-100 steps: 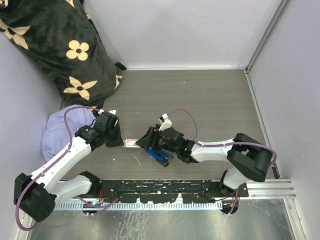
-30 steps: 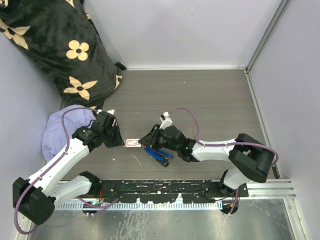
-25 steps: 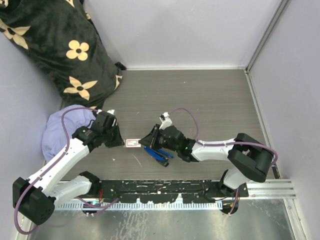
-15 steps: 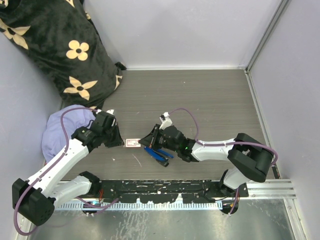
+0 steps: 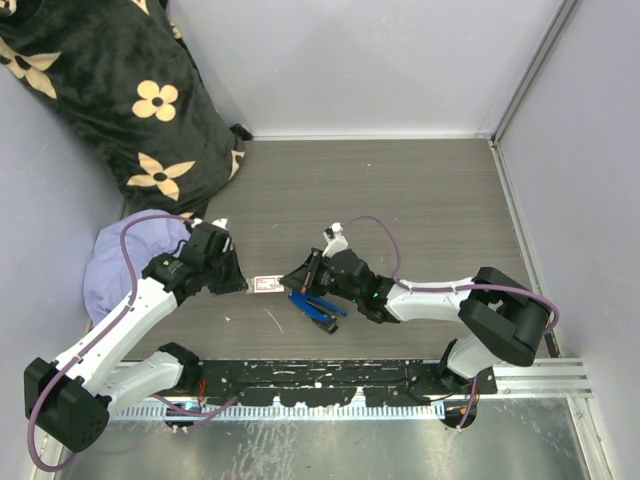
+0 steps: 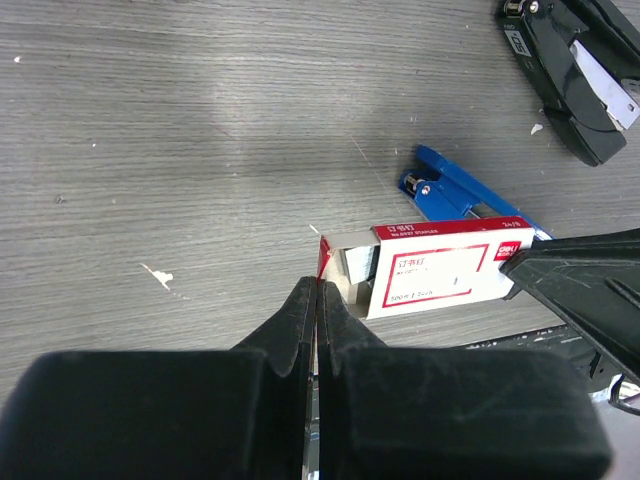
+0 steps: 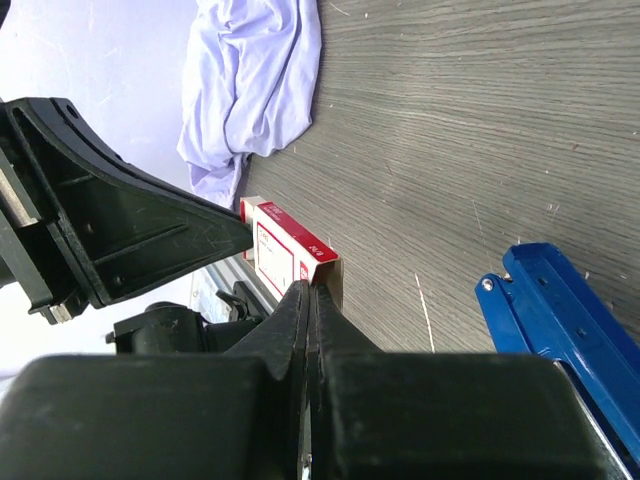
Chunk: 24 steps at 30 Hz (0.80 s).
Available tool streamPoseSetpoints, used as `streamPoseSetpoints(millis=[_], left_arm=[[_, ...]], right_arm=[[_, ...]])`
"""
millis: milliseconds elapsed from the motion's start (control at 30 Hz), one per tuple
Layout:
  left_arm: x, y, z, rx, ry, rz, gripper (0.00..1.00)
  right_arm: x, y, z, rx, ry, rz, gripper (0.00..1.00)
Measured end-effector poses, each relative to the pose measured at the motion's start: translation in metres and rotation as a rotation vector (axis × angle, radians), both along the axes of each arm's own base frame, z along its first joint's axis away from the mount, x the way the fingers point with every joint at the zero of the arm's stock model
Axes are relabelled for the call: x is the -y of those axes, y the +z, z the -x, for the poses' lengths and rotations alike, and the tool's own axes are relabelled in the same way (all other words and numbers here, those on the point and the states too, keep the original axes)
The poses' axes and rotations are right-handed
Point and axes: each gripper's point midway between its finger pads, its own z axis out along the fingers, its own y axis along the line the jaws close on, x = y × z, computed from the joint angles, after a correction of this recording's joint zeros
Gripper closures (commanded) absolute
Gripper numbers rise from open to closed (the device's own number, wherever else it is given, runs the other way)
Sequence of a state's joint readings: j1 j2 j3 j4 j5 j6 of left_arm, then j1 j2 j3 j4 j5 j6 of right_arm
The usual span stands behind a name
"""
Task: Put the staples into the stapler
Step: Open the staple box at the center of the board.
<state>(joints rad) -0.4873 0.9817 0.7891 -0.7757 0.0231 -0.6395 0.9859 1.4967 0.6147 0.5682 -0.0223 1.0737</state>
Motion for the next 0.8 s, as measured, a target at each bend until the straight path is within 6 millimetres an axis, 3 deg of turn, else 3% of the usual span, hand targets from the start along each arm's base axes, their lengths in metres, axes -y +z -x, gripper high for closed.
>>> streamPoseSetpoints(millis=[800], left_arm=[[-0.0041, -0.0056, -0.0066, -0.008, 0.021, -0.019, 1.00]], right_arm=[[0.0058, -0.0033, -0.0066, -0.009, -0.003, 0.004, 1.00]])
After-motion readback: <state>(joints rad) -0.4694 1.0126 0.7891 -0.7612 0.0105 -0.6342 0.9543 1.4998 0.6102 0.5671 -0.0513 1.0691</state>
